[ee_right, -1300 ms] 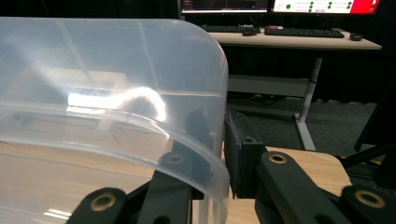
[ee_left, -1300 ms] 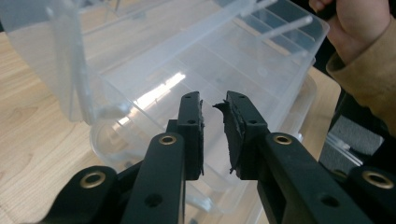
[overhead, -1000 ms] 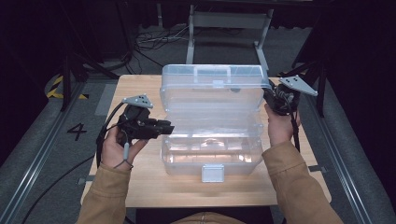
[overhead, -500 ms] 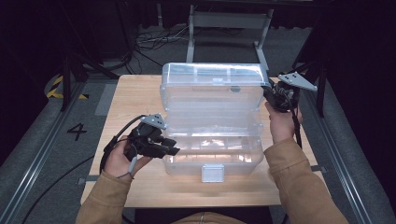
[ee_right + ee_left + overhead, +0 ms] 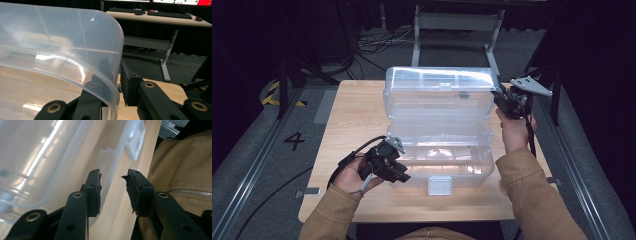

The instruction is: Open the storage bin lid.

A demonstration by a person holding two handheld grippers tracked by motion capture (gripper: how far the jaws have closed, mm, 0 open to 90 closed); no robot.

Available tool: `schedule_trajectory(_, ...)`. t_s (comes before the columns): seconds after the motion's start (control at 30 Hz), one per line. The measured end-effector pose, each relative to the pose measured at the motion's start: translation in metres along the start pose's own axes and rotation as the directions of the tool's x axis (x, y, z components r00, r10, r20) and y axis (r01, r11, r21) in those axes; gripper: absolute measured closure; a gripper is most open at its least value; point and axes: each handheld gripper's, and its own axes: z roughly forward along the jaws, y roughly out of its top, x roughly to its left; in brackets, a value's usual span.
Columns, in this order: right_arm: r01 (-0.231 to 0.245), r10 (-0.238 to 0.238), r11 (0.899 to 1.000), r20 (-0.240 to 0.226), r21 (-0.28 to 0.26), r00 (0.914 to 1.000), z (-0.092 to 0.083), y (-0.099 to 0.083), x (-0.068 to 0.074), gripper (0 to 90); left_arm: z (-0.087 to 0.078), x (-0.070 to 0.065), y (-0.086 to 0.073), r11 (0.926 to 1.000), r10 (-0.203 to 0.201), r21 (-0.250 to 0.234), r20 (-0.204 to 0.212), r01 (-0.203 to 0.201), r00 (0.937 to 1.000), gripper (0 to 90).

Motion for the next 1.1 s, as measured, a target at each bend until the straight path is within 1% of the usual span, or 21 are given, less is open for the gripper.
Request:
schedule_trajectory(0.1, 0.000, 0.000, 1.000, -0.008, -0.002, 1.0000, 0.000, 0.000, -0.001, 79.0, 0.005, 0.000, 0.001, 0.9995, 0.002, 0.030, -0.010, -0.002, 0.9999, 64.6)
schedule_trajectory(0.17, -0.001, 0.001, 1.000, -0.008, -0.001, 1.0000, 0.001, 0.000, -0.001, 78.8, 0.010, 0.000, 0.002, 0.9991, 0.000, 0.043, -0.020, 0.001, 0.9998, 66.7)
schedule_trajectory(0.23, -0.004, 0.004, 1.000, -0.012, -0.004, 0.9999, 0.001, 0.000, -0.002, 78.6, 0.013, 0.000, 0.002, 0.9977, 0.013, 0.067, -0.041, -0.010, 0.9991, 68.4)
schedule_trajectory(0.27, -0.004, 0.004, 1.000, -0.012, -0.004, 0.9999, 0.001, 0.000, -0.002, 78.6, 0.015, -0.001, 0.003, 0.9969, 0.012, 0.078, -0.056, -0.008, 0.9984, 69.8)
schedule_trajectory(0.3, -0.005, 0.005, 1.000, -0.013, -0.004, 0.9999, 0.001, 0.000, -0.002, 78.5, 0.017, 0.000, 0.003, 0.9961, 0.016, 0.088, -0.071, -0.009, 0.9973, 72.7)
schedule_trajectory(0.33, -0.005, 0.005, 1.000, -0.013, -0.004, 0.9999, 0.001, 0.000, -0.002, 78.5, 0.017, 0.000, 0.003, 0.9961, 0.016, 0.088, -0.071, -0.009, 0.9973, 74.5)
schedule_trajectory(0.37, -0.007, 0.007, 1.000, -0.017, -0.005, 0.9998, 0.001, 0.000, -0.002, 78.4, 0.018, 0.000, 0.002, 0.9962, 0.024, 0.085, -0.070, -0.018, 0.9972, 74.5)
schedule_trajectory(0.4, -0.010, 0.010, 1.000, -0.018, -0.005, 0.9998, 0.002, 0.000, -0.002, 78.3, 0.019, 0.000, 0.002, 0.9965, 0.024, 0.082, -0.065, -0.019, 0.9976, 74.9)
schedule_trajectory(0.5, -0.016, 0.016, 1.000, -0.021, -0.005, 0.9996, 0.002, 0.000, -0.003, 78.2, 0.020, 0.002, -0.001, 0.9975, 0.018, 0.069, -0.054, -0.014, 0.9984, 75.1)
schedule_trajectory(0.57, -0.018, 0.018, 1.000, -0.022, -0.005, 0.9996, 0.002, 0.000, -0.003, 78.2, 0.021, 0.003, -0.003, 0.9980, 0.007, 0.062, -0.051, -0.004, 0.9987, 75.0)
schedule_trajectory(0.63, -0.018, 0.018, 1.000, -0.016, -0.010, 0.9997, 0.002, 0.000, -0.001, 78.3, 0.024, 0.004, -0.003, 0.9968, 0.010, 0.079, -0.060, -0.005, 0.9981, 75.0)
schedule_trajectory(0.67, -0.024, 0.023, 1.000, -0.013, -0.012, 0.9996, 0.002, 0.000, -0.001, 78.2, 0.024, 0.004, -0.003, 0.9968, 0.010, 0.079, -0.060, -0.005, 0.9981, 75.0)
schedule_trajectory(0.7, -0.024, 0.023, 1.000, -0.013, -0.012, 0.9996, 0.002, 0.000, -0.001, 78.2, 0.025, 0.003, -0.003, 0.9965, 0.002, 0.083, -0.062, 0.003, 0.9981, 75.0)
schedule_trajectory(0.83, -0.036, 0.036, 0.999, -0.006, -0.022, 0.9993, 0.003, 0.000, 0.000, 78.2, 0.028, 0.005, -0.005, 0.9962, -0.002, 0.087, -0.054, 0.006, 0.9985, 74.9)
schedule_trajectory(0.93, -0.042, 0.042, 0.999, 0.000, -0.030, 0.9991, 0.004, 0.000, 0.000, 78.3, 0.034, 0.008, -0.006, 0.9922, 0.001, 0.125, -0.060, 0.006, 0.9982, 74.9)
schedule_trajectory(0.97, -0.044, 0.044, 0.999, 0.001, -0.032, 0.9990, 0.004, 0.000, 0.001, 78.3, 0.034, 0.007, -0.006, 0.9919, 0.005, 0.127, -0.065, 0.003, 0.9979, 74.9)
schedule_trajectory(1.1, -0.044, 0.044, 0.998, 0.008, -0.035, 0.9990, 0.006, 0.001, 0.000, 78.8, 0.035, 0.007, -0.006, 0.9919, -0.002, 0.127, -0.069, 0.010, 0.9976, 74.9)
